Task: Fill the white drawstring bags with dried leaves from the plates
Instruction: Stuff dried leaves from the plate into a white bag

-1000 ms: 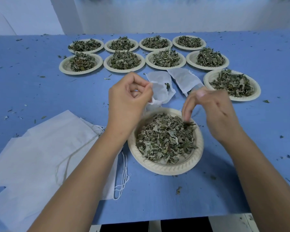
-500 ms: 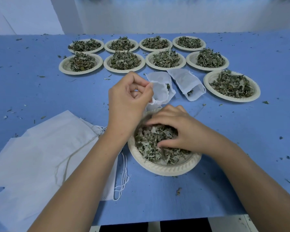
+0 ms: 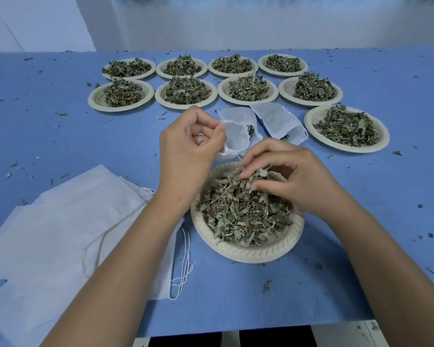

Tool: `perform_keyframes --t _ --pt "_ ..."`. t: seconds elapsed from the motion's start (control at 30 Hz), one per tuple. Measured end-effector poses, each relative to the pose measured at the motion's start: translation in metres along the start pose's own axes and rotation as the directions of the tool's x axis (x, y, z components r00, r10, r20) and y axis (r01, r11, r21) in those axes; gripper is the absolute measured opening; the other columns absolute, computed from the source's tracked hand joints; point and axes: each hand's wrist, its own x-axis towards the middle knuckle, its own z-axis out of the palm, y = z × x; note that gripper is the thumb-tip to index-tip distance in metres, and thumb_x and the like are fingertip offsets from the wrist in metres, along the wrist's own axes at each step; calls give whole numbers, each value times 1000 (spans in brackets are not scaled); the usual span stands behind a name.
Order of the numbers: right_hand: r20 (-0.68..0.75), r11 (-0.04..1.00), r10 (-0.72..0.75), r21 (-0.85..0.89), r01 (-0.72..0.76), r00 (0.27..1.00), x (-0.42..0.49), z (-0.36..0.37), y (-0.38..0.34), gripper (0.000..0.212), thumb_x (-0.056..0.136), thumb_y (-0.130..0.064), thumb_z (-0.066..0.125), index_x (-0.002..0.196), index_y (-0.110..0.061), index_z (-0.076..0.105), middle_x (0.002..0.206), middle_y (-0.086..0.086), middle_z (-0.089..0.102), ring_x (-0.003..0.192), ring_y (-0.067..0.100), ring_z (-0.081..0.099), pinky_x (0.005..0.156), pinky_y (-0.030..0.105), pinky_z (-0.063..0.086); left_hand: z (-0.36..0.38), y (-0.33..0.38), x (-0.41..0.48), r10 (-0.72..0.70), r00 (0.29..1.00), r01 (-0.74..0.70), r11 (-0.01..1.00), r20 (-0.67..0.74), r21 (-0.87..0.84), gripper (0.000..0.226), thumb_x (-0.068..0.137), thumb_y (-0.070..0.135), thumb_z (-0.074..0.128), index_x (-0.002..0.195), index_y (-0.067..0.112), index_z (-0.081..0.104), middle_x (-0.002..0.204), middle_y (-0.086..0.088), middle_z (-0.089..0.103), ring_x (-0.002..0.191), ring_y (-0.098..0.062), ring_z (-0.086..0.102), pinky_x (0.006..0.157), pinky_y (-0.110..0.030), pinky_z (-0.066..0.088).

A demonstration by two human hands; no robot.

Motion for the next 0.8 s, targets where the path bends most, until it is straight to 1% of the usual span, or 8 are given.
perform_keyframes --t 0.07,0.13,0.27,0.33,0.4,0.6,0.7,0.8 --pt "-6 998 17 59 -17 1000 0 -3 0 17 75 -20 72 91 -14 74 97 6 61 90 23 60 79 39 51 0 0 0 -14 1000 14 1000 24 2 23 88 5 67 72 19 59 55 4 61 48 -7 54 53 -16 44" --pt "-30 992 28 124 -24 999 0 -5 -1 17 74 -17 73 91 -15 73 93 7 62 86 25 61 75 39 52 0 1 -1 -16 999 16 1000 48 3 21 88 6 68 73 18 59 56 0 61 49 -9 53 53 -17 45" --pt "-153 982 -12 185 41 988 1 -7 -3 24 72 -10 74 95 -15 70 90 8 68 86 19 64 80 31 51 1 0 -2 -10 995 9 1000 104 10 19 88 8 69 73 17 60 56 -1 60 49 -25 49 54 -26 45" --pt "-211 959 -6 277 66 977 1 -6 -5 30 70 -5 73 99 -12 67 89 7 68 85 15 65 78 24 51 2 -1 -3 -17 991 14 1000 131 24 21 87 8 69 73 19 59 55 7 59 49 -23 47 51 -22 41" --pt "-268 937 1 337 93 963 1 -6 -6 34 69 -3 73 101 -11 66 85 -1 70 84 11 67 78 21 52 3 -2 -3 -20 987 15 999 159 35 21 87 9 69 73 20 59 55 8 59 46 -16 44 47 -15 36" --pt "-435 929 47 350 121 899 2 -9 -8 27 70 -2 70 95 -11 64 81 -16 71 82 2 66 80 16 51 4 -5 -3 5 981 -11 999 195 31 20 88 10 68 73 18 59 59 -3 62 45 -18 41 48 -16 37" --pt "-445 957 21 269 112 895 3 -4 -7 29 73 2 73 96 -14 66 84 -8 71 84 8 67 82 21 53 4 -5 -4 17 977 -21 1000 213 19 18 88 9 69 74 17 60 59 -5 61 45 -20 40 47 -16 36" --pt "-435 990 -60 93 111 899 2 5 -5 32 75 9 73 96 -15 68 89 4 69 86 14 67 82 25 53 6 -3 -6 25 974 -26 1000 227 1 20 88 8 68 74 20 60 56 1 60 45 -17 41 48 -14 37"
